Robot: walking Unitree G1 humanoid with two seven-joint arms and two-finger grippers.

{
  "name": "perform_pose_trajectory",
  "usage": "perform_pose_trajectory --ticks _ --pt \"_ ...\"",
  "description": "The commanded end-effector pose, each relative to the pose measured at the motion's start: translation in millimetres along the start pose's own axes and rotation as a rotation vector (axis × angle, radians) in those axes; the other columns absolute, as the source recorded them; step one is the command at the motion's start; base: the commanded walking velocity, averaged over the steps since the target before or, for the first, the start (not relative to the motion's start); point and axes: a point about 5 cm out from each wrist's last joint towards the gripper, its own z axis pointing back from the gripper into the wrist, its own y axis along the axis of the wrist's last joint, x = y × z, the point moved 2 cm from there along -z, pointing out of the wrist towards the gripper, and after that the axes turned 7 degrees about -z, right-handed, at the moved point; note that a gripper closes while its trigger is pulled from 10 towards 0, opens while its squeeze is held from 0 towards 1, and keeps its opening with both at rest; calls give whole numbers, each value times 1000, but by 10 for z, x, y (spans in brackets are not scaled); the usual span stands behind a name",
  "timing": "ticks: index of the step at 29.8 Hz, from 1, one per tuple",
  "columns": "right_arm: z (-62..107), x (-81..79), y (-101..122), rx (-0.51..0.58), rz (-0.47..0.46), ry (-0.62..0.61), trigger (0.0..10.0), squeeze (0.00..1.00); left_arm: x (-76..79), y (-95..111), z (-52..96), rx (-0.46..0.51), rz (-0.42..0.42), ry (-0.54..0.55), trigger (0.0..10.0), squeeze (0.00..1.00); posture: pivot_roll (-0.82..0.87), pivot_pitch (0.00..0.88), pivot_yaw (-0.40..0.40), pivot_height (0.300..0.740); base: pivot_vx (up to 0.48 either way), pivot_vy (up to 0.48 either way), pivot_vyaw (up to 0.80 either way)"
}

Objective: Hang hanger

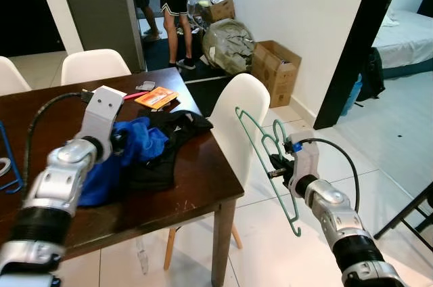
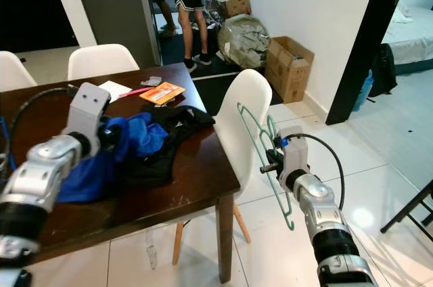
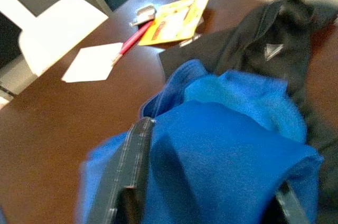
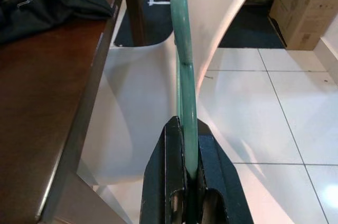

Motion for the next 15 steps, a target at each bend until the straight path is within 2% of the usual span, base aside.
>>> perform_pose_trajectory --ticks 1,3,4,5,6,7,9,10,11,13,14,15 --pt "-6 -28 18 10 -2 9 10000 0 -6 11 61 -15 -86 -25 10000 1000 -14 26 9 740 0 0 0" --pt "-7 -29 20 10 -3 9 10000 0 -25 35 84 -10 -108 -27 10000 1000 -10 28 8 740 0 0 0" --pt "-21 -43 32 12 -8 14 10000 0 82 590 311 299 207 -247 10000 1000 -2 31 9 740 0 0 0" --pt "-21 -43 32 12 -8 14 10000 0 82 590 311 299 207 -247 10000 1000 -2 31 9 740 0 0 0" --pt "-25 -47 35 12 -10 15 10000 0 134 771 442 417 292 -353 10000 1000 -2 31 9 740 0 0 0" --pt "-29 -53 38 13 -12 17 10000 0 187 851 554 473 315 -435 10000 1000 -2 32 11 740 0 0 0" --pt "-29 -53 38 13 -12 17 10000 0 187 851 554 473 315 -435 10000 1000 -2 32 11 740 0 0 0" --pt "-31 -57 43 15 -16 18 10000 0 287 613 555 335 176 -468 10000 1000 1 32 13 740 0 0 0" --pt "-31 -57 43 15 -16 18 10000 0 287 613 555 335 176 -468 10000 1000 1 32 13 740 0 0 0" --pt "-28 -56 47 17 -21 17 10000 0 259 469 508 282 233 -423 10000 1000 3 32 15 740 0 0 0" --pt "-26 -55 48 18 -22 17 10000 0 204 502 498 307 304 -380 10000 1000 0 31 15 740 0 0 0" --pt "-26 -55 48 18 -22 17 10000 0 204 502 498 307 304 -380 10000 1000 0 31 15 740 0 0 0"
